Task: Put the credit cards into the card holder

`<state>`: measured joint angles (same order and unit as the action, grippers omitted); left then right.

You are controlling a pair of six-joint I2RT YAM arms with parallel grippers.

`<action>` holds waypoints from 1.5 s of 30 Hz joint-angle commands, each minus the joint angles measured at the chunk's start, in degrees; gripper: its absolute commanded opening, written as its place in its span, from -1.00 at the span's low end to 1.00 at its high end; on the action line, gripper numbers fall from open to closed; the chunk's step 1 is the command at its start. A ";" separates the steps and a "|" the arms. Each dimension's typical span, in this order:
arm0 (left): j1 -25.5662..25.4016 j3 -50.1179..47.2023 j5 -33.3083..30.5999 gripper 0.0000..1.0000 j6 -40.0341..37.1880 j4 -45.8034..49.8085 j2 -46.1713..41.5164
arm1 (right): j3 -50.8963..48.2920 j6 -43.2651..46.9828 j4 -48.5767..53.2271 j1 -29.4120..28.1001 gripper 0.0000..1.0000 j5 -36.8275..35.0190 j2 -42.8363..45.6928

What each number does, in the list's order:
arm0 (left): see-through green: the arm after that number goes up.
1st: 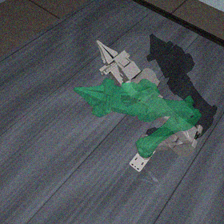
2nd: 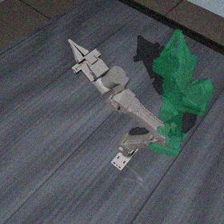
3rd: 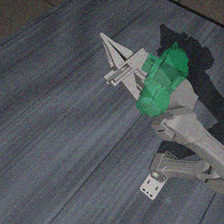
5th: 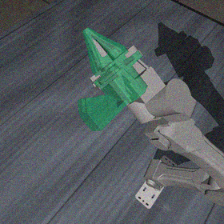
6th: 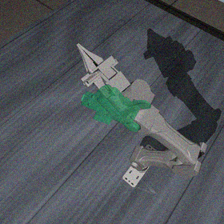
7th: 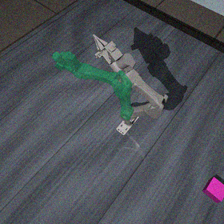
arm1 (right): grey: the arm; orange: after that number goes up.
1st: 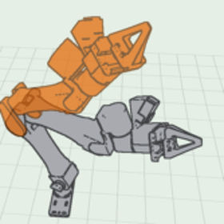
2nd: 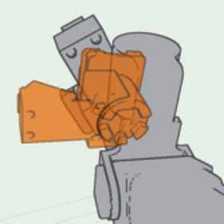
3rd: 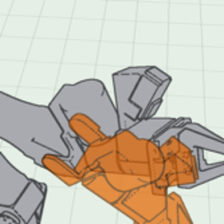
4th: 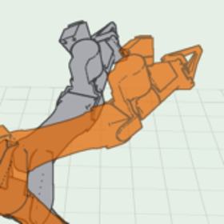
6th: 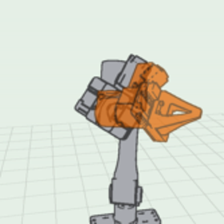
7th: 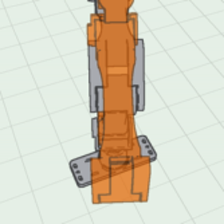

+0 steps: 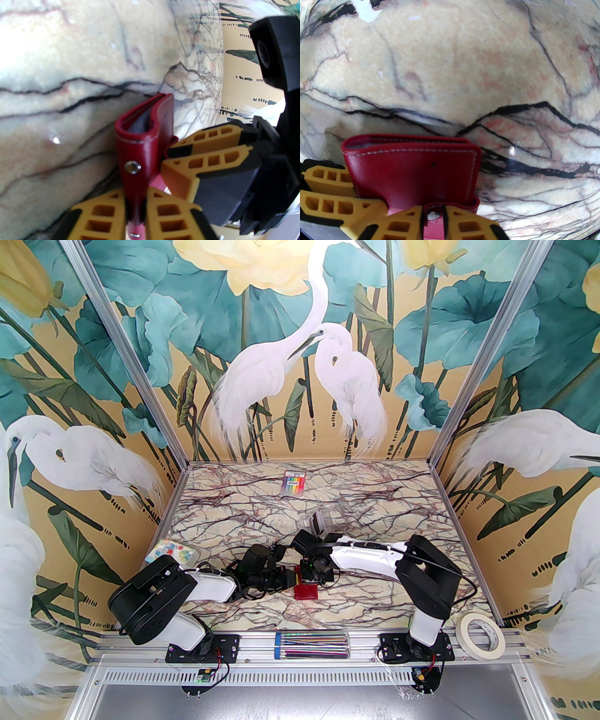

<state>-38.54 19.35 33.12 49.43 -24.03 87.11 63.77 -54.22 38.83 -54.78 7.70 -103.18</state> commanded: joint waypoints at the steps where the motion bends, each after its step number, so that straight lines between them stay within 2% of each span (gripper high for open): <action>1: -1.15 1.19 -0.60 -0.87 -1.26 2.88 0.50 | -1.28 0.40 -1.10 -0.76 -0.67 0.55 -1.51; 5: -1.09 1.45 -1.30 -0.99 -1.76 4.30 0.03 | -0.86 0.66 -0.43 -0.75 -0.76 0.14 -0.43; 11: -1.11 1.82 -2.22 -1.00 -2.57 6.63 -0.49 | -0.75 0.90 0.59 -0.67 -1.00 -0.65 1.62; 26: -1.09 1.83 -3.46 -1.00 -3.09 9.34 -2.44 | -4.57 1.44 0.49 0.21 -1.00 -1.82 9.59; 29: -1.10 1.93 -3.59 -0.77 -3.11 10.36 -3.64 | -6.17 1.70 -0.67 0.71 -1.00 -1.47 12.06; 32: -1.11 2.87 -4.65 -0.41 -4.30 14.34 -6.27 | -7.46 2.16 -1.50 1.25 -1.00 -1.00 15.48; 37: -1.09 5.30 -12.01 0.15 -7.33 26.25 -13.00 | -6.57 3.60 1.38 1.36 -1.00 -0.36 19.61; 41: -1.01 6.43 -16.68 0.40 -8.49 33.32 -19.47 | -5.99 3.41 1.39 1.35 -1.00 1.27 22.66; 45: -1.01 6.98 -19.20 0.48 -9.00 38.02 -25.06 | -4.83 2.97 0.29 1.18 -1.00 3.49 23.93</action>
<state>-39.40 24.99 18.57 42.17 6.35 64.93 56.97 -51.77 39.51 -53.52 9.04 -80.51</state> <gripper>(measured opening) 0.737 0.032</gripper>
